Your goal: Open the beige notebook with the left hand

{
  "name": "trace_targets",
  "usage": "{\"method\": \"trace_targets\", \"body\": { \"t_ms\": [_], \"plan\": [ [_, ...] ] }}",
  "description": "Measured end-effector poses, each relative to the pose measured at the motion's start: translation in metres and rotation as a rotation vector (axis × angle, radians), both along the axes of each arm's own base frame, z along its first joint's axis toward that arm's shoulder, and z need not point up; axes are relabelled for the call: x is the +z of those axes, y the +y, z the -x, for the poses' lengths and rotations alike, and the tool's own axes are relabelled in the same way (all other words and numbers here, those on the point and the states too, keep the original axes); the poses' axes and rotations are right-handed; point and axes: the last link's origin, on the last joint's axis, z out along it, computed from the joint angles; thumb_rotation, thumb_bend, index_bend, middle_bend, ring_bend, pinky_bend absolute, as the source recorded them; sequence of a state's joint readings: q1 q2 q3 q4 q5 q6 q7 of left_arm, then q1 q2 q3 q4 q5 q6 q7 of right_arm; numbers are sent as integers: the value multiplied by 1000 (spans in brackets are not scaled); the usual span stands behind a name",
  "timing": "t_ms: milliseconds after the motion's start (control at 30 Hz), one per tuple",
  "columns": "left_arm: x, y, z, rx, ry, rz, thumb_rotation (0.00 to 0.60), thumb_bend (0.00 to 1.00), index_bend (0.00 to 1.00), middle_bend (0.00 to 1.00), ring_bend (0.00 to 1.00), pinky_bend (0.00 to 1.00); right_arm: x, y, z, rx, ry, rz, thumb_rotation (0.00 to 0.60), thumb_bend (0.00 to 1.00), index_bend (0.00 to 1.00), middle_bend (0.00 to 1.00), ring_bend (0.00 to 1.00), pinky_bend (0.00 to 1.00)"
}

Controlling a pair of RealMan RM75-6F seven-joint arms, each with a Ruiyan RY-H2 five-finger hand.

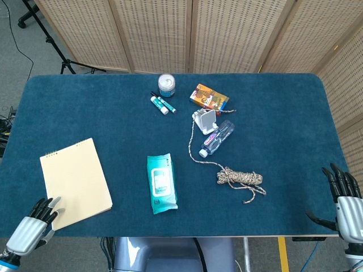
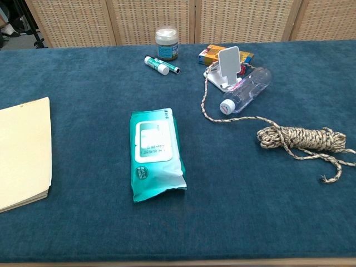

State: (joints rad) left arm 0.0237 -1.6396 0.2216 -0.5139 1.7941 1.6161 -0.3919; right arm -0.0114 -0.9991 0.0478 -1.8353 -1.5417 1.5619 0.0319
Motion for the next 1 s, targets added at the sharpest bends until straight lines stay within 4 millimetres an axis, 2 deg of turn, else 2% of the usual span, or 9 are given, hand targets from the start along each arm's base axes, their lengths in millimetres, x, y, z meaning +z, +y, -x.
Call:
{"method": "trace_targets", "body": {
  "t_ms": [100,267,367,533,600,767,1000],
  "plan": [
    [0,0,0,-1,-2,0,600,377,281,0,0,0,0,0,0,0,0,-2,600,0,0,0,0,0],
    [0,0,0,-2,-4,-2,600,483,374,0,0,0,-1,0,0,0,2,-4,600,0,0,0,0,0],
    [0,0,0,-1,-5,-4,600,530,397,0,0,0,-1,0,0,0,2,-4,600,0,0,0,0,0],
    [0,0,0,-2,-5,-6,600,544,412,0,0,0,-1,0,0,1,3,-5,600,0,0,0,0,0],
    [0,0,0,-2,-6,-7,600,545,455,0,0,0,-1,0,0,0,3,-5,600,0,0,0,0,0],
    [0,1,-3,-6,-30,-18,600,566,703,0,0,0,-1,0,0,0,3,-6,600,0,0,0,0,0],
    [0,4,-11,-24,-122,-35,600,568,760,0,0,0,-3,0,0,0,5,-12,600,0,0,0,0,0]
  ]
}}
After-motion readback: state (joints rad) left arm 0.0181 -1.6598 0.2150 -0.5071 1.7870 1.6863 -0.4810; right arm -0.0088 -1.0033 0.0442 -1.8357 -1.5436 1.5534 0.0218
